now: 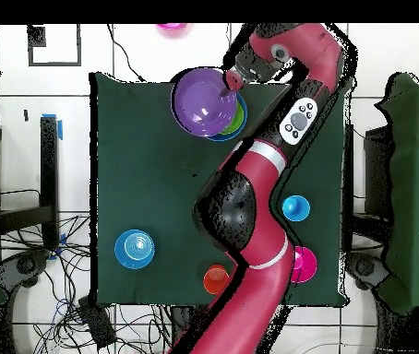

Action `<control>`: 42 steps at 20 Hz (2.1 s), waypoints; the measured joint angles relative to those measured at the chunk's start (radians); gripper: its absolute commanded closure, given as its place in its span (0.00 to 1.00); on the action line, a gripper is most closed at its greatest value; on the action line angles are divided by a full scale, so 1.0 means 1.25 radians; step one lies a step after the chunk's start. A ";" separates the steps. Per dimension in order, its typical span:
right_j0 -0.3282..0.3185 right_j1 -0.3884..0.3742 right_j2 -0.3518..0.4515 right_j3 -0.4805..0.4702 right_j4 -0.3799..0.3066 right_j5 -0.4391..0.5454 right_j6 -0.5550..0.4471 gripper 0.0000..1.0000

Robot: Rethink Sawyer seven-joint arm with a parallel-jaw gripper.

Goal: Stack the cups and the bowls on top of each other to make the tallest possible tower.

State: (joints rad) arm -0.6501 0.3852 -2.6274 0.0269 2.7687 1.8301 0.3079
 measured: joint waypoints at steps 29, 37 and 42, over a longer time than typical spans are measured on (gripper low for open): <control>-0.025 -0.004 -0.061 0.026 0.001 0.000 -0.066 1.00; -0.024 -0.004 -0.073 0.038 0.001 -0.033 -0.066 1.00; -0.021 -0.005 -0.077 0.038 0.002 -0.078 -0.066 1.00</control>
State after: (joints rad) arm -0.6758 0.3794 -2.7232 0.0739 2.7709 1.7324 0.2257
